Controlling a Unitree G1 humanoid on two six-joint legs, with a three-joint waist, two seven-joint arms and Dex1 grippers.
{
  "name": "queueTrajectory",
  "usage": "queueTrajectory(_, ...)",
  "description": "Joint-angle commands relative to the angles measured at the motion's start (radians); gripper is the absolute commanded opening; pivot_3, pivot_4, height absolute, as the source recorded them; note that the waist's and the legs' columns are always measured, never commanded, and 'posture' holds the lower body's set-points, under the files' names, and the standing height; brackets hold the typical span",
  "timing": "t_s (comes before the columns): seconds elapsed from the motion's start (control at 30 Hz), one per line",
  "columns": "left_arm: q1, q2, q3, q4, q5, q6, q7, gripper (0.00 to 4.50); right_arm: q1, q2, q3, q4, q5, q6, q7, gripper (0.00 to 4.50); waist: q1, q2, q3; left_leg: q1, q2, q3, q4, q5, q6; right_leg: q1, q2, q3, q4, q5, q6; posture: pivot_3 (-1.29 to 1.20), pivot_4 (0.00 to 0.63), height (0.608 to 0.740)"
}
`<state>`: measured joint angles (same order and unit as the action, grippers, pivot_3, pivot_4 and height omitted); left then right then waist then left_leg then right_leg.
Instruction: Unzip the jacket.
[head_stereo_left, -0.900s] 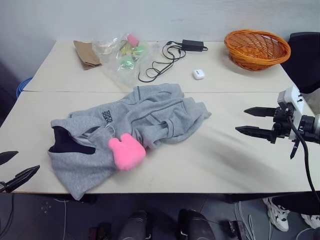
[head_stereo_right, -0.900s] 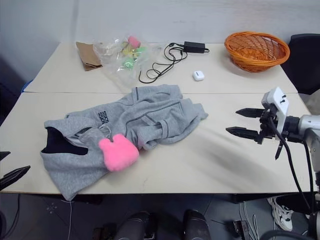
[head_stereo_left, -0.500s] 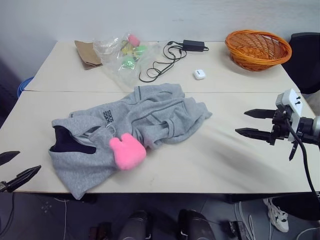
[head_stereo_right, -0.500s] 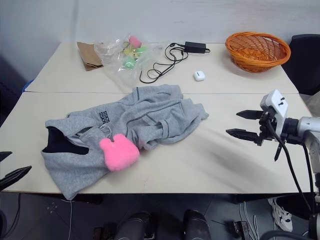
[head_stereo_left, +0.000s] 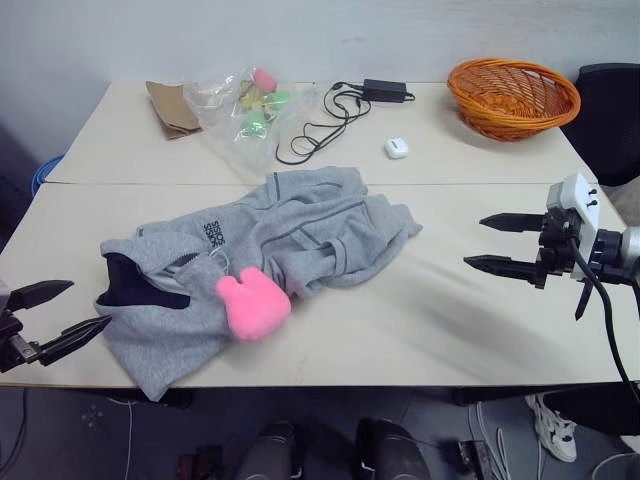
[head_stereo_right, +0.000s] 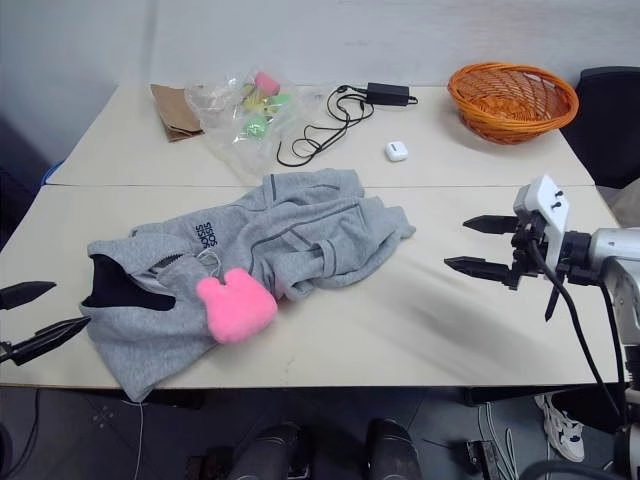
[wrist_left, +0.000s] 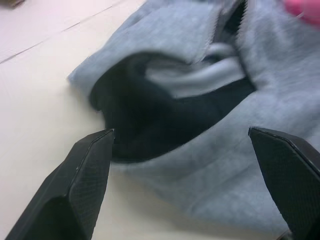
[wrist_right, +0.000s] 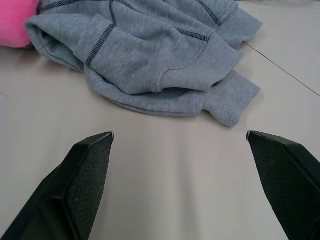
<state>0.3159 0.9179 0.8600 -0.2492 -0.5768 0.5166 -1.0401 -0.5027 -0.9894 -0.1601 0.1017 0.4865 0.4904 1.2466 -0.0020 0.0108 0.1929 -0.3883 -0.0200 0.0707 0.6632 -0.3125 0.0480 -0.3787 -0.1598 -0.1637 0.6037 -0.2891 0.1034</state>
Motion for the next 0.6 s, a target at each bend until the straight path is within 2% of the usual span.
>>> queueTrajectory(0.03,-0.003,0.031,-0.002,-0.143,-0.104,0.080,-0.026,4.50,-0.057,-0.002,0.007,-0.034,0.025,0.005,0.036,4.46,0.000,0.000,0.000,0.000,0.000,0.000,0.000,0.000,0.000,0.000,0.000,0.000,0.000,0.000,0.000,0.00,0.150,0.740)
queueTrajectory(0.17,0.009,0.070,-0.053,-0.293,-0.133,0.131,-0.034,4.50,-0.095,-0.001,0.066,-0.052,-0.026,-0.062,0.079,4.46,0.000,0.000,0.000,0.000,0.001,0.000,0.000,0.000,0.000,0.000,0.002,0.001,0.000,0.000,0.000,0.00,0.150,0.740)
queueTrajectory(0.23,0.019,0.096,-0.102,-0.361,-0.095,0.121,-0.031,4.50,-0.121,-0.001,0.122,-0.051,-0.083,-0.124,0.095,4.46,0.000,0.000,0.000,0.000,0.001,0.001,0.000,0.000,0.000,0.000,0.004,0.002,-0.001,0.000,0.000,0.00,0.150,0.740)
queueTrajectory(0.37,0.062,0.156,-0.221,-0.435,0.042,0.088,-0.012,4.50,-0.179,0.025,0.238,-0.007,-0.236,-0.353,0.121,4.46,0.000,0.001,0.000,0.001,0.002,0.002,0.000,0.001,0.000,0.000,0.010,0.004,-0.001,0.000,0.000,0.00,0.150,0.740)
queueTrajectory(0.5,-0.022,0.168,-0.412,-0.424,0.215,0.062,0.148,4.50,-0.262,0.097,0.346,0.126,-0.429,-0.639,0.058,4.46,-0.001,0.001,0.001,0.001,0.005,0.004,0.000,0.002,0.001,-0.001,0.013,0.005,-0.001,0.000,-0.001,0.00,0.150,0.740)
queueTrajectory(0.6,-0.052,0.190,-0.546,-0.436,0.325,0.043,0.192,4.50,-0.340,0.165,0.413,0.277,-0.553,-0.810,-0.013,4.46,-0.003,0.001,0.001,0.001,0.005,0.005,0.000,0.003,0.002,-0.003,0.013,0.006,0.002,0.000,-0.001,0.00,0.150,0.740)
